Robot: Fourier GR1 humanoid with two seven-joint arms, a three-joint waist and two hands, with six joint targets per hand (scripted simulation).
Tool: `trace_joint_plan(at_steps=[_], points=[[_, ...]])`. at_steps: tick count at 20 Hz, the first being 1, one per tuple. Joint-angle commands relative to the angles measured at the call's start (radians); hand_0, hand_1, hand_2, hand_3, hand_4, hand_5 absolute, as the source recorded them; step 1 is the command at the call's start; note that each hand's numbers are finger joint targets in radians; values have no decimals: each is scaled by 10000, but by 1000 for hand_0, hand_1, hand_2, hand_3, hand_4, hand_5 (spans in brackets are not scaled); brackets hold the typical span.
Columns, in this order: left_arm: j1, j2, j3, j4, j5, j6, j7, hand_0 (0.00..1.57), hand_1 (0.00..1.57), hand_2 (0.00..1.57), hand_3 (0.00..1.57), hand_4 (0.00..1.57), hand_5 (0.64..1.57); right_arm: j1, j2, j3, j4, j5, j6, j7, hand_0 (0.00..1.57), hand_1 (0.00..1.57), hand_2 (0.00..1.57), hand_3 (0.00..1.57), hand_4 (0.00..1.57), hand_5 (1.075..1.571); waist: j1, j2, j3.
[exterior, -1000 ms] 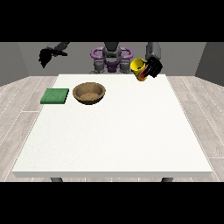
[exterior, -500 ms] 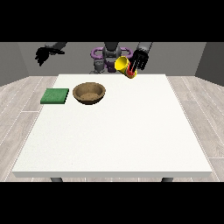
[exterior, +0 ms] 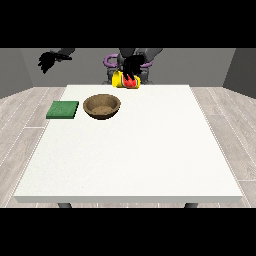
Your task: Pick the cup and pour the ball into the bowl, then pick the bowl and place it on the pad
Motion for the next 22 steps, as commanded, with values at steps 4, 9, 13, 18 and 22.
trace_joint_plan(at_steps=[4, 9, 13, 18, 22], points=[[-607, -409, -2246, 756, -2665, -1545, 513, 1533, 1533, 1571, 1571, 1556, 1164, -100, 219, 173, 151, 45, 84, -95, 0, 0, 0, 0, 0, 1570, -271, -34, -9], [-732, -991, -3368, 864, -3997, -2704, 777, 1465, 1465, 1571, 1571, 1481, 1216, -360, -155, -185, 572, -125, 113, -84, 0, 0, 0, 0, 0, 1571, 254, -125, -15], [-1017, -1195, -3183, 531, -4327, -3369, 326, 1446, 1446, 1571, 1571, 1530, 1131, -257, -297, -348, 803, -54, -29, -241, 0, 0, 0, 0, 0, 1571, 498, -4, -20], [-1376, -696, -2011, -86, -3694, -2822, -346, 1449, 1449, 1571, 1571, 1535, 1136, -494, 195, -143, 768, -85, -589, 551, 0, 0, 0, 0, 0, 1567, 952, -92, -24], [136, -993, 1212, -1069, -374, -748, 949, 1301, 1301, 1571, 1571, 1571, 1190, -13, 212, -227, 436, -172, -527, 438, 0, 0, 0, 0, 0, 1567, 1335, -142, -128]])
